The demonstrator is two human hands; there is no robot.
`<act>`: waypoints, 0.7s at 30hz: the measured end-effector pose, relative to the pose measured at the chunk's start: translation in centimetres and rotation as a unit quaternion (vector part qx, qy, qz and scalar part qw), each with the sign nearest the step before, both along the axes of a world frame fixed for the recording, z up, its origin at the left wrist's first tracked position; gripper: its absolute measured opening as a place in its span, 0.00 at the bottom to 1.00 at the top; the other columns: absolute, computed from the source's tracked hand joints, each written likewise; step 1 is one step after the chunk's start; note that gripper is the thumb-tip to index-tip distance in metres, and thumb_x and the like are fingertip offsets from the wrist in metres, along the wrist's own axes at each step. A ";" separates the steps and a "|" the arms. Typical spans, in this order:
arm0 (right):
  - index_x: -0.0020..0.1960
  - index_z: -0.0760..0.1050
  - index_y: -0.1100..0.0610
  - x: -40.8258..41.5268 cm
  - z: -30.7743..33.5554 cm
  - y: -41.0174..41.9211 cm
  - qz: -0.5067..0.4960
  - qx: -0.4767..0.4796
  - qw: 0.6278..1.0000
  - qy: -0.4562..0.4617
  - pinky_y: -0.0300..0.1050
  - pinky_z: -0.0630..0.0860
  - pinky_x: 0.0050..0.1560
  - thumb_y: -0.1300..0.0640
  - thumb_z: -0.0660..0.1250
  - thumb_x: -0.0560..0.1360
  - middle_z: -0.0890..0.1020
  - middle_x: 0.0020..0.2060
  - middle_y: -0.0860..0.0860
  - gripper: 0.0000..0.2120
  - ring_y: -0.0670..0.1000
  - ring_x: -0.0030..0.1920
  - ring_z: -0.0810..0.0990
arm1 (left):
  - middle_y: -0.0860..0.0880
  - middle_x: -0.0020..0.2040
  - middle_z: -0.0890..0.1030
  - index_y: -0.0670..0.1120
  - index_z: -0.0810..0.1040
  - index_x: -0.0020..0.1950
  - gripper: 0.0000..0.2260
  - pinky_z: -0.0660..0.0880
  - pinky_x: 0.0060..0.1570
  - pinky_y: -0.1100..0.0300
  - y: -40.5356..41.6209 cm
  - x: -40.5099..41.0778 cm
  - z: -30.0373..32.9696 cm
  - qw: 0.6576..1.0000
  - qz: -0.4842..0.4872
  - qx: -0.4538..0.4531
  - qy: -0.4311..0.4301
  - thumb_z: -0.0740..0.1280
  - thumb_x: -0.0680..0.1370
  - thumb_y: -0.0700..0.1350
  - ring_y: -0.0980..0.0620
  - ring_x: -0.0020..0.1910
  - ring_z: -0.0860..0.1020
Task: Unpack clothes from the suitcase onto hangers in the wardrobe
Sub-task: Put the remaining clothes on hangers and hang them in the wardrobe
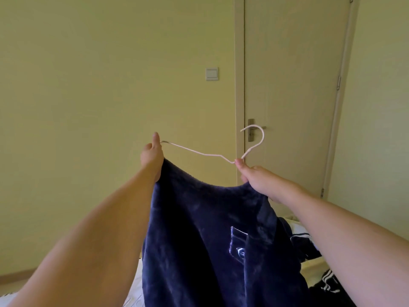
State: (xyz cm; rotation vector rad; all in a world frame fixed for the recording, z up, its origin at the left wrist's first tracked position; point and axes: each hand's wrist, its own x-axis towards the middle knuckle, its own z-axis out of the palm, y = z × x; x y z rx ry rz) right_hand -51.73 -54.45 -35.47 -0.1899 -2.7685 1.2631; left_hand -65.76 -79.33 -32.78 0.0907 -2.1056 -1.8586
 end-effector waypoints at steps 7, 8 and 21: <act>0.50 0.79 0.61 -0.3 -0.8 1.4 -0.022 -0.125 0.992 0.002 0.43 0.68 0.43 0.41 0.54 0.82 0.67 0.29 0.48 0.25 0.49 0.32 0.67 | 0.47 0.32 0.71 0.44 0.73 0.33 0.16 0.64 0.33 0.58 0.6 1.1 0.0 0.995 -0.024 -0.091 -0.024 0.58 0.76 0.50 0.48 0.32 0.69; 0.49 0.79 0.61 -0.3 -1.0 1.5 -0.017 -0.133 0.991 -0.001 0.44 0.68 0.46 0.44 0.55 0.82 0.65 0.30 0.48 0.23 0.49 0.33 0.65 | 0.46 0.33 0.72 0.44 0.74 0.32 0.15 0.65 0.34 0.58 0.3 1.2 0.0 0.993 -0.038 -0.106 -0.022 0.58 0.75 0.50 0.48 0.32 0.69; 0.32 0.63 0.53 0.7 1.0 -0.5 0.049 0.005 0.993 -0.110 0.40 0.58 0.28 0.46 0.58 0.81 0.59 0.23 0.46 0.21 0.48 0.24 0.54 | 0.45 0.28 0.67 0.42 0.66 0.31 0.12 0.60 0.36 0.56 3.7 5.5 -0.2 0.828 -0.198 -0.454 0.262 0.54 0.71 0.47 0.46 0.32 0.63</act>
